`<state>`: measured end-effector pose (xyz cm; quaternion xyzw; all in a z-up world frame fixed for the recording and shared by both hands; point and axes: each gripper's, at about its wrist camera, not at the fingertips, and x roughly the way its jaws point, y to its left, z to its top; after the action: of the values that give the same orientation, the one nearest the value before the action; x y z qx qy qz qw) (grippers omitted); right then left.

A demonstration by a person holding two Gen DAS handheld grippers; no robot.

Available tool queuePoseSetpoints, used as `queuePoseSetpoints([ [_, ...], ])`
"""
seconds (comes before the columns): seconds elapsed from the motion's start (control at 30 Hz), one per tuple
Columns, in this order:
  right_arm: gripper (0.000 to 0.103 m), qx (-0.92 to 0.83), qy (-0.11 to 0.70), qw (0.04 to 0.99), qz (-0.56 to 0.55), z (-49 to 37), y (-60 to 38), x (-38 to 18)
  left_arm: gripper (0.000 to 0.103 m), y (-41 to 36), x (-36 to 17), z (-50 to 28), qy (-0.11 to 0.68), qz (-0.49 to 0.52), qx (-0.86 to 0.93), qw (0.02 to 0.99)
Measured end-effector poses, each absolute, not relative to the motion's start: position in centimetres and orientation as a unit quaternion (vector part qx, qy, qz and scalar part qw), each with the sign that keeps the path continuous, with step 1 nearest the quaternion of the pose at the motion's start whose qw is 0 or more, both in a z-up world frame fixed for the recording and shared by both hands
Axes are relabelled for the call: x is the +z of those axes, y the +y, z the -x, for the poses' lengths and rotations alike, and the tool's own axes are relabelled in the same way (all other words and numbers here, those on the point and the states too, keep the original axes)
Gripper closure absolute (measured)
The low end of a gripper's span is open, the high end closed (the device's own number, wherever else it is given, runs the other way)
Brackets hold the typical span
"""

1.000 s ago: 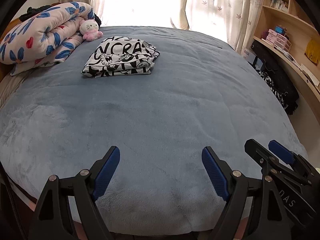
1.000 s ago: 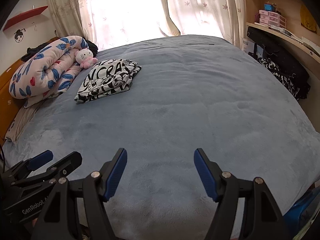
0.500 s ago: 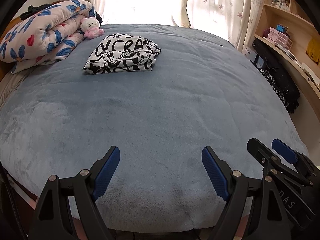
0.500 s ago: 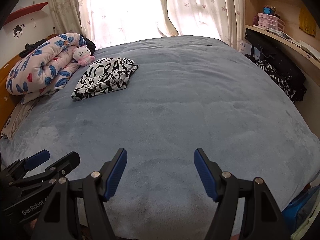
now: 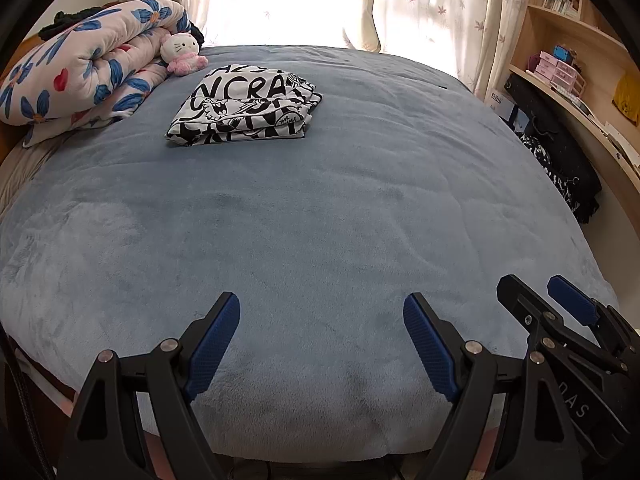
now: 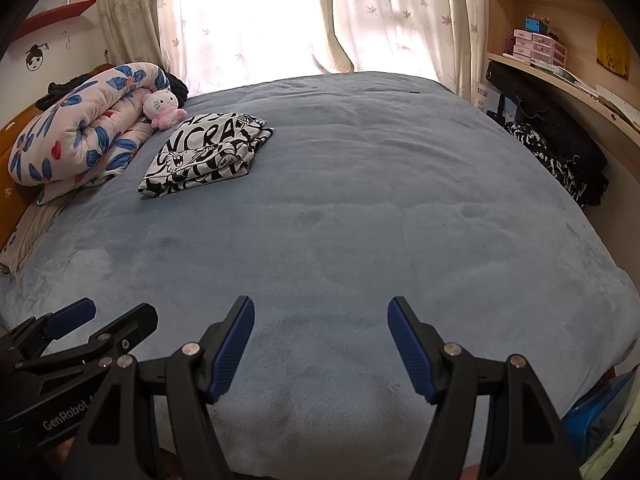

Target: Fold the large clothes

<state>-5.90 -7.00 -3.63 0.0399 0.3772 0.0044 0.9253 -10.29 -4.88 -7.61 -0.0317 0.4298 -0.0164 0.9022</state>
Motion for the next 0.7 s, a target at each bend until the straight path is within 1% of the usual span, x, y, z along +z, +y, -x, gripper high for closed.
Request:
queuePoseSetpoints([
  [0.7,0.033,0.002,0.381,0.923,-0.041,6.09,-7.32,-4.08,0.02,-4.87,-7.93,10.36,0.436,0.032,-0.015,0.899],
])
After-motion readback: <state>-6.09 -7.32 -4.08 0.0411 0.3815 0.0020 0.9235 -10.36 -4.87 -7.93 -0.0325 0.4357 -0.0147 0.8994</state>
